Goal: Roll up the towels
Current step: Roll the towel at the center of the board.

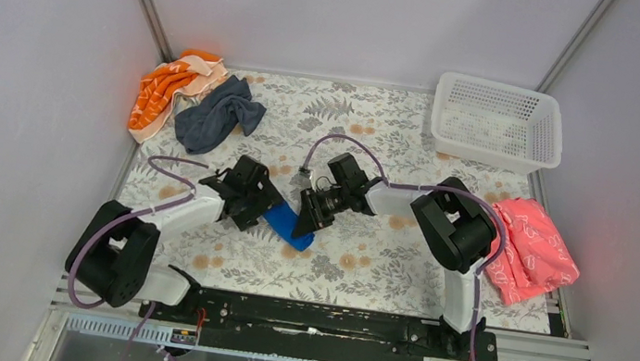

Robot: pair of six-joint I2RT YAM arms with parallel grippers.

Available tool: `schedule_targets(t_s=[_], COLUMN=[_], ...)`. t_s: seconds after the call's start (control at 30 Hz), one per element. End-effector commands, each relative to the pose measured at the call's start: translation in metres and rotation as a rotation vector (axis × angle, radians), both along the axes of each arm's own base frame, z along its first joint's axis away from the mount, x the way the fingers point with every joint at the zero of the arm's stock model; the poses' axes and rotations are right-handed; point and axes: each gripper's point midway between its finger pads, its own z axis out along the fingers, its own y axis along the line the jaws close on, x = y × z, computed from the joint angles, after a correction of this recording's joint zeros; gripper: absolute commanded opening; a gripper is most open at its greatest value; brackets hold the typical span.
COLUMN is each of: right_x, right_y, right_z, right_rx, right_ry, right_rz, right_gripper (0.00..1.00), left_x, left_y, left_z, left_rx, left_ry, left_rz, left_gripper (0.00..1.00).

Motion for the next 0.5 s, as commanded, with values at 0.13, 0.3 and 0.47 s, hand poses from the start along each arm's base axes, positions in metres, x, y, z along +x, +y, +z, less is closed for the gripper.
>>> schedule_targets(t_s=[0.13,0.3,0.47], right_x=[-0.056,-0.043,-0.025], right_y=[-0.051,-0.055,-0.055], right_z=[-0.064,-0.055,-0.034], right_rx=[-0.292,-0.308,-0.303], right_ry=[0.245,0.131,-0.026], right_rz=[-0.006,-0.003,-0.010], right_gripper=[0.23,0.27,0.40], left_x=[-0.001,-0.014,-0.025], left_y=[0.006,0.016,0.021], left_z=[-0.028,-0.047,-0.061], left_rx=[0.064,0.108,0.142], left_ry=[0.043,0.099,0.154], left_rz=[0.006,0.012,-0.010], left_gripper=[0.78,0.72,0.59])
